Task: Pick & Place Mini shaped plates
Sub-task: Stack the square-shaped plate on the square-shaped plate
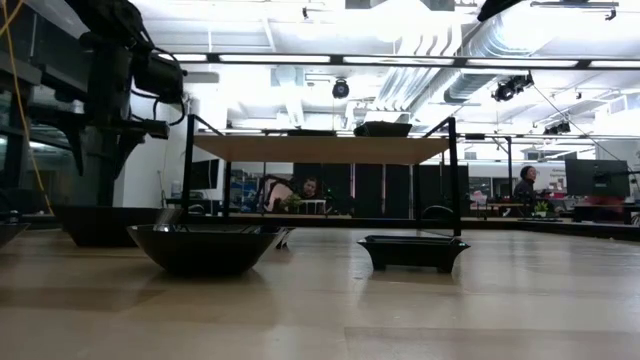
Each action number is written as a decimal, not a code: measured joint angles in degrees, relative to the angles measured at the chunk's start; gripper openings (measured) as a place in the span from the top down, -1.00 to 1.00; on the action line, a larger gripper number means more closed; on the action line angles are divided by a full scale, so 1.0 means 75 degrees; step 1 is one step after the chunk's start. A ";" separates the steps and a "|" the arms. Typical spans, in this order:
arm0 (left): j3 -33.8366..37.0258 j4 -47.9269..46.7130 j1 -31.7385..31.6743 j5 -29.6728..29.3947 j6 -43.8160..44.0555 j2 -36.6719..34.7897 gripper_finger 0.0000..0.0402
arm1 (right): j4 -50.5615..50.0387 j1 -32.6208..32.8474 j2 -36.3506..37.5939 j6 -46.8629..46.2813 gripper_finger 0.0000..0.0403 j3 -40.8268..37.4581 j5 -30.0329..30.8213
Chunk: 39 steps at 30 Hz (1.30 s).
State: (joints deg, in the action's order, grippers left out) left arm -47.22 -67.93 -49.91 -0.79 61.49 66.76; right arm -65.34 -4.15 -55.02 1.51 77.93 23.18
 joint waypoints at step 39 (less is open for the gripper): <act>0.0003 -0.0124 0.4826 -0.0746 -0.2277 0.0488 0.02 | -0.0289 0.0001 0.0379 -0.1024 -0.11 -0.0003 0.0032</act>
State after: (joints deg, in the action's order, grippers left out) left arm -47.20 -68.85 -13.71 -6.39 44.41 70.42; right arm -67.51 -4.14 -52.18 -6.17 77.91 23.42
